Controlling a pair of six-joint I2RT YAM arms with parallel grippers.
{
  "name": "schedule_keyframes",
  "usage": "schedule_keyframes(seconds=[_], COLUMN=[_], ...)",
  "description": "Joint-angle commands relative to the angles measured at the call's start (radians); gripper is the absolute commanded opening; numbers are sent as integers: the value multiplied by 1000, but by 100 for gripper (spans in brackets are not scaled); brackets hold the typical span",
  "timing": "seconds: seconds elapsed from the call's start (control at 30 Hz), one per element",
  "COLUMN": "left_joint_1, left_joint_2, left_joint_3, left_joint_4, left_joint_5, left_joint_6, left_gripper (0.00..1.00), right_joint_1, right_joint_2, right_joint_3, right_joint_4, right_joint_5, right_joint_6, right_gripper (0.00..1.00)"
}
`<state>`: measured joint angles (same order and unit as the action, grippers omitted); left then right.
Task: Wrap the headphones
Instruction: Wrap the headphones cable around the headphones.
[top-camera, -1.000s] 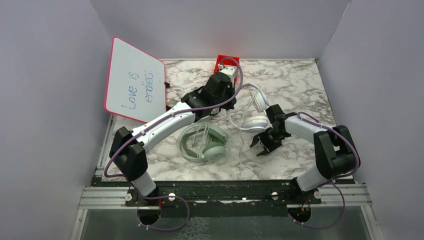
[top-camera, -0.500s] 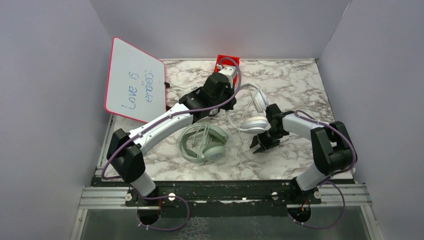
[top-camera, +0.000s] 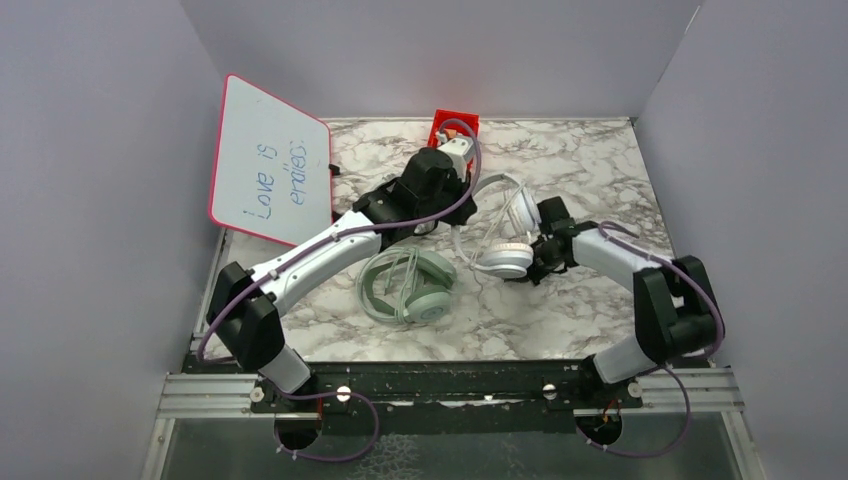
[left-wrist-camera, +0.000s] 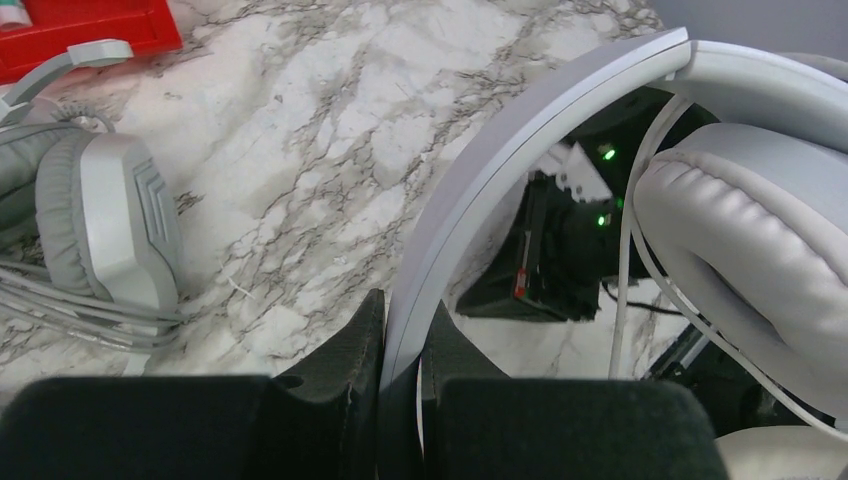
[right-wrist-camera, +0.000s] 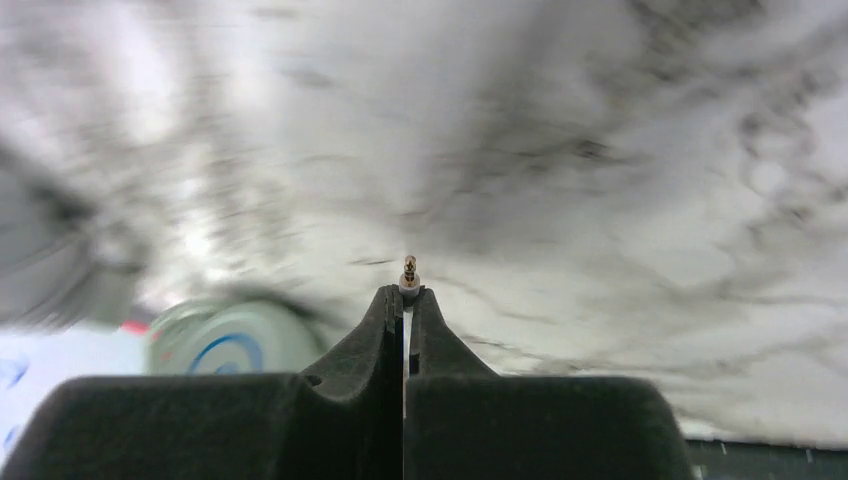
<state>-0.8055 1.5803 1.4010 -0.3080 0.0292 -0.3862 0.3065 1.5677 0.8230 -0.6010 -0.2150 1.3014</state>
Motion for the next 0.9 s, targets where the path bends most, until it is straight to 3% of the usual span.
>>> schedule_keyframes(seconds=[0.0, 0.17, 0.27, 0.43, 0.63, 0.87], left_joint_1=[-11, -21, -30, -30, -30, -30], left_joint_2=[-100, -110, -114, -147, -132, -126], left_joint_3=[-41, -80, -93, -122, -121, -123], left_joint_4=[110, 113, 106, 95, 71, 58], left_joint_5=[139, 180, 164, 61, 50, -3], left_joint_6=[50, 72, 77, 53, 57, 56], left_gripper=[0, 0, 0, 0, 0, 0], right_joint_1=[-59, -92, -107, -123, -130, -130], right_joint_2=[-217, -316, -290, -355, -456, -504], right_joint_3=[-18, 63, 174, 190, 161, 199], right_joint_4=[334, 583, 583, 592, 696, 684], right_joint_5=[55, -56, -131, -112, -129, -172], right_joint_6=[-250, -477, -557, -578, -598, -664], right_gripper=[1, 1, 1, 1, 1, 1])
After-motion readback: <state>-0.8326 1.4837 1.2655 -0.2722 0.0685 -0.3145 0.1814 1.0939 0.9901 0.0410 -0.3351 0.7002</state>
